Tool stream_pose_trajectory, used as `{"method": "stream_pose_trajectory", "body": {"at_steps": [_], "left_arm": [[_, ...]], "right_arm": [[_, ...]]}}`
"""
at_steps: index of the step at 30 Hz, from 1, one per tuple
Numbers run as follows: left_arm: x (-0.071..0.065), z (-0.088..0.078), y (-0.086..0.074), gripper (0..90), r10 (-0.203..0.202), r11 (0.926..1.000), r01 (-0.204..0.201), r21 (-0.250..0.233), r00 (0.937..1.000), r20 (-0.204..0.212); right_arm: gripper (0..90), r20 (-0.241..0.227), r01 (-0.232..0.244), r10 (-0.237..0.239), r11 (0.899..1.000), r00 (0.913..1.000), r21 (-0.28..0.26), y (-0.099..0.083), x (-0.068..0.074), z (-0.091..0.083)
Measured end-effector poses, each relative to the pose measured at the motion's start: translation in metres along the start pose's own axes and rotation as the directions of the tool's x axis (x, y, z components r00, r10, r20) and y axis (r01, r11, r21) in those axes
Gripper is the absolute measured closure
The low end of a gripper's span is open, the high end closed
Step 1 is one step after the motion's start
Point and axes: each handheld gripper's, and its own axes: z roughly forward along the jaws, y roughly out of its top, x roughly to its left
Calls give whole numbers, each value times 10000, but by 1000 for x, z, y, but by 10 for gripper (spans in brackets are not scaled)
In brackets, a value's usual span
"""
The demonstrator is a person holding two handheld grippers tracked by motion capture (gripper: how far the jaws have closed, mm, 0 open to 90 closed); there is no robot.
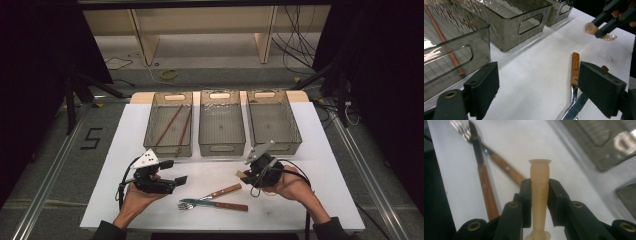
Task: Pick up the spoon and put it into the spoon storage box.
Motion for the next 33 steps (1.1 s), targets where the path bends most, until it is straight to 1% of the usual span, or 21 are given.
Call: {"method": "stream_pose_trajectory", "body": {"at_steps": [5,9,10,11,13,17,21,27,31,33], "left_arm": [[2,-2,-1,169,-95,9996,95,-254,10000,-8],[2,-3,-1,169,-52,9993,51,-382,10000,-27],[3,-4,-1,169,-15,9991,12,-426,10000,-71],[3,-4,-1,169,-26,9990,21,-452,9999,-111],[4,-6,-1,169,-75,9984,66,-565,9999,-141],[4,-8,0,169,-129,9977,112,-663,9996,-247],[3,-9,-1,168,-130,9975,112,-697,9996,-257],[2,-13,-3,168,-181,9972,160,-735,9995,-272],[3,-14,-5,168,-218,9969,192,-757,9992,-335],[4,-15,-6,167,-297,9964,271,-801,9991,-313]], "right_arm": [[753,151,-141,152,9976,9998,-675,13,-9,-9],[753,296,-131,162,9946,9994,-1028,26,-14,-13],[753,313,-188,224,9937,9993,-1104,29,-16,-13],[753,387,-178,227,9924,9990,-1216,33,-19,-14],[753,392,-290,348,9898,9986,-1395,38,-23,-15],[753,523,-415,506,9860,9973,-1612,49,-30,-14],[753,568,-458,569,9823,9968,-1814,58,-36,-13],[753,594,-687,837,9731,9947,-2198,75,-45,-11],[753,692,-749,931,9701,9932,-2308,87,-50,-9],[753,702,-807,999,9681,9925,-2374,93,-53,-8]]}}
